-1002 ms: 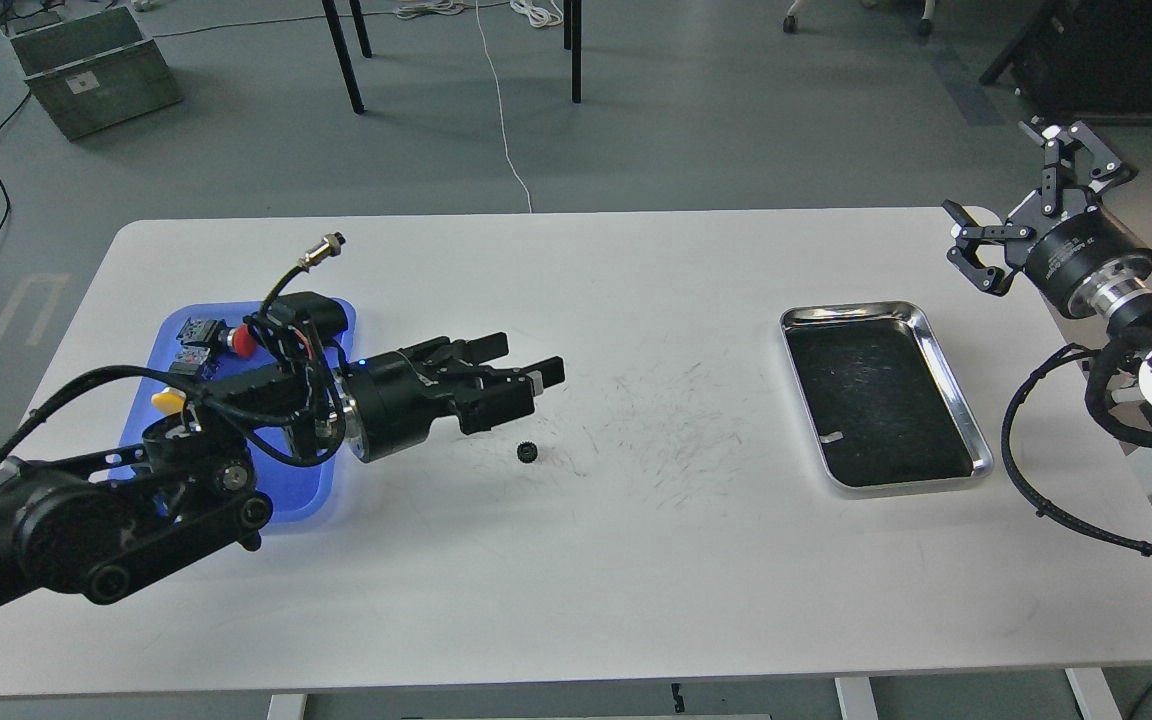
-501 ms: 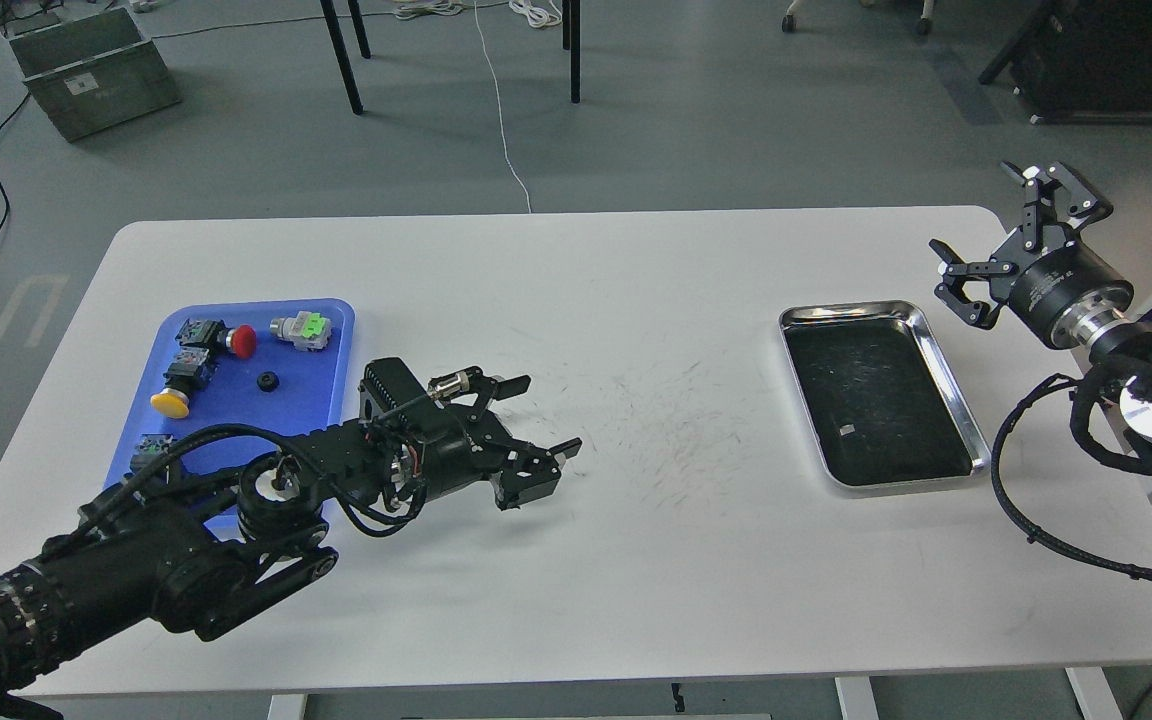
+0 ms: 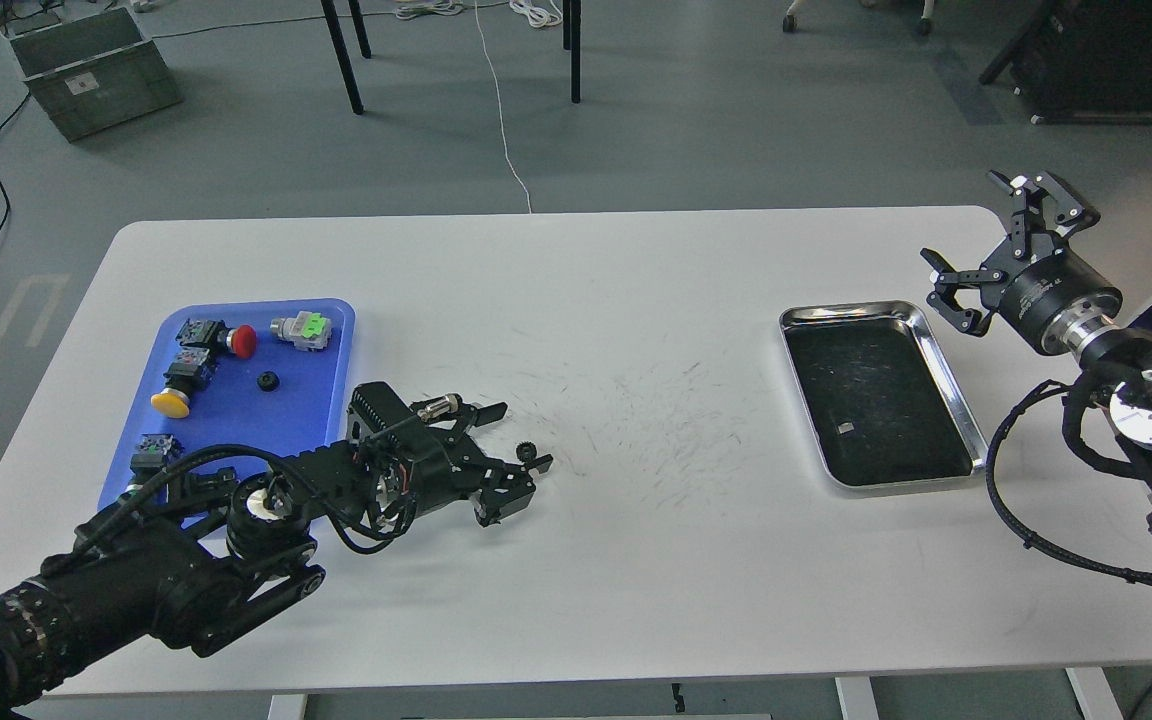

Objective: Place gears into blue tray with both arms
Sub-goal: 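Close the left gripper on the black part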

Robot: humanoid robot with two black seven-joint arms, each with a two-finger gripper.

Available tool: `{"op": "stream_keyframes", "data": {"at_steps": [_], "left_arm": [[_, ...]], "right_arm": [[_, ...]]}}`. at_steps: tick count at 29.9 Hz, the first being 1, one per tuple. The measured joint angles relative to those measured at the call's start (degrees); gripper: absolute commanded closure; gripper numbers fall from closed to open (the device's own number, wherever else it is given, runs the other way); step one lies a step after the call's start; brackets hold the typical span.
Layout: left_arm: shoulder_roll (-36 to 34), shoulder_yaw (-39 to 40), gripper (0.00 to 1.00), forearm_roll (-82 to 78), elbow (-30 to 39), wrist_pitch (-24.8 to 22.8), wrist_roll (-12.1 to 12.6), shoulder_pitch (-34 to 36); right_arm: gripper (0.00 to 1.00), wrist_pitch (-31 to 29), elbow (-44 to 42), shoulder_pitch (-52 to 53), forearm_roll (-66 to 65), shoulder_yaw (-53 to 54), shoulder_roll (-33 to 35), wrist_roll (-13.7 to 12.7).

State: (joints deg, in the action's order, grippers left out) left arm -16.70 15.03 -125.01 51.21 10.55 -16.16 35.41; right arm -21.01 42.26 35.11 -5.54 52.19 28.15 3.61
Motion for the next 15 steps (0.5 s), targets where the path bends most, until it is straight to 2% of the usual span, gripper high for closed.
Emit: {"op": "stream_keyframes", "data": {"at_steps": [3,6,8,11,15], "left_arm": [[0.2,0.0,0.49,0.0,-0.7,0.0,0.0,-0.5],[0.3,0.0,0.59,0.0,-0.9,0.0,0.0,-0.8],[0.2,-0.1,0.76,0.0,-0.9,0.1,-0.1,-0.9],[0.1,-0.1,0.90,0.0,-0.9,0.0,-0.3,-0.9],[0.1,-0.1,0.93,0.0,-0.9,-0.1,-0.4,-0.9]], "right_arm": [[0.04,0.0,0.2,0.1,0.0,0.0,0.0,0.0],[0.04,0.0,0.3,0.1,0.0,0.0,0.0,0.0],[0.04,0.0,0.3,0.2,0.0,0.0,0.0,0.0],[0.04,0.0,0.4,0.2,0.0,0.0,0.0,0.0],[0.04,0.0,0.4,0.2,0.0,0.0,0.0,0.0]]}}
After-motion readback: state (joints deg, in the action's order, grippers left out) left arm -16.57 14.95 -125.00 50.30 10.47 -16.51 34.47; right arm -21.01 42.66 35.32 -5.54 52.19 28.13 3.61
